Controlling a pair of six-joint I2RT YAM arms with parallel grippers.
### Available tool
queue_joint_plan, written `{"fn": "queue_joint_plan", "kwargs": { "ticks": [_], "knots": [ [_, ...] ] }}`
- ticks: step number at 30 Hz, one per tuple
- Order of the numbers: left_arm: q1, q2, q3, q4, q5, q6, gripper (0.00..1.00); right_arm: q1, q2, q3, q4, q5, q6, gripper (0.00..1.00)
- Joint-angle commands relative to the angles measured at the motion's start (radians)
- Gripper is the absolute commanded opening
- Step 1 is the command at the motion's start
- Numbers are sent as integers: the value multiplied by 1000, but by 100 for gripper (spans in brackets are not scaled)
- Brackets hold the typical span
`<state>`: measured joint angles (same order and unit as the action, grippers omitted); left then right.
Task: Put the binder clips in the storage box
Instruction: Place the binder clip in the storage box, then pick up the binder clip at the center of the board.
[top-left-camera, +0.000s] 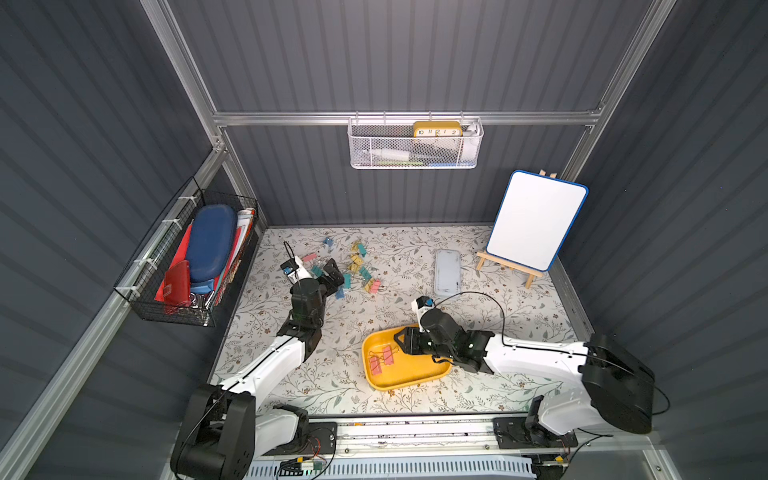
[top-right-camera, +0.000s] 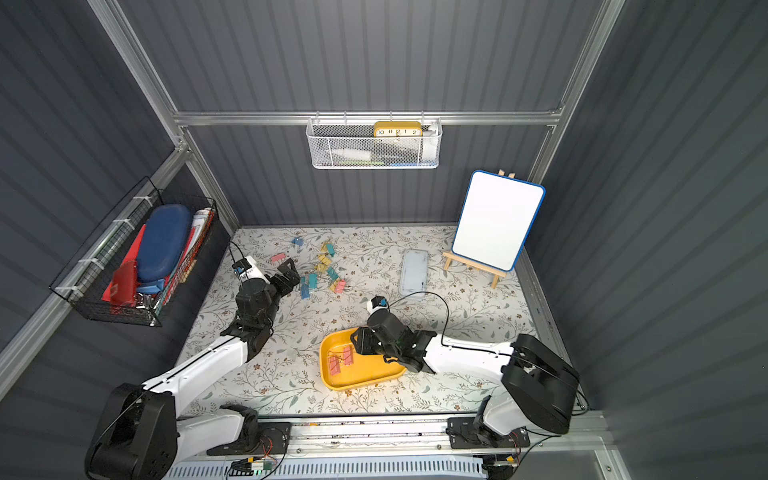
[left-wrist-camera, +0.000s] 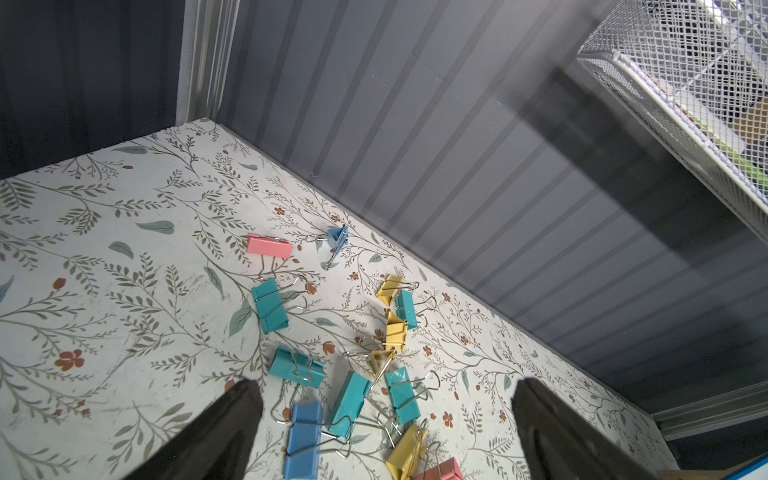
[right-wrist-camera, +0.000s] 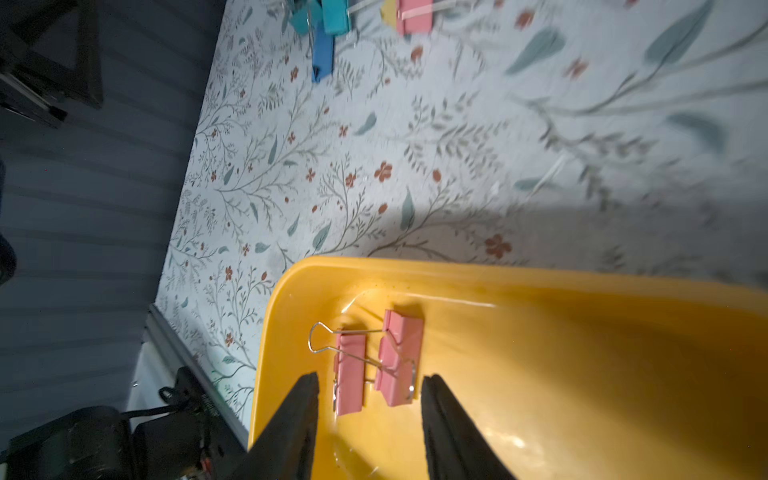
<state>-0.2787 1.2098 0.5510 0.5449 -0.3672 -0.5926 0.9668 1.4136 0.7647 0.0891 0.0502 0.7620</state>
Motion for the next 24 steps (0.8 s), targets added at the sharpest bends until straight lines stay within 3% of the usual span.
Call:
{"fn": "queue_joint_plan", "kwargs": {
  "ticks": [1,5,9,12,18,24],
  "knots": [
    [3,-15,-7,16,9,6,99,-25,-12,129,-173,170,-232,45],
    [3,-9,-5,16,10,8,99,-106,158,387,-325,60,-379,45],
    [3,-8,-5,15,2,11,99,-169,398,688,-453,-54,-395,45],
    [3,-8,-2,10,-4,14,99,-205,534,822,-424,-131,-375,47],
    [3,-13,-3,10,-4,14,99,-262,744,966,-332,-256,-331,66],
    [3,-15,-2,8,0,14,99,-293,858,993,-267,-361,-295,70]
  ]
}}
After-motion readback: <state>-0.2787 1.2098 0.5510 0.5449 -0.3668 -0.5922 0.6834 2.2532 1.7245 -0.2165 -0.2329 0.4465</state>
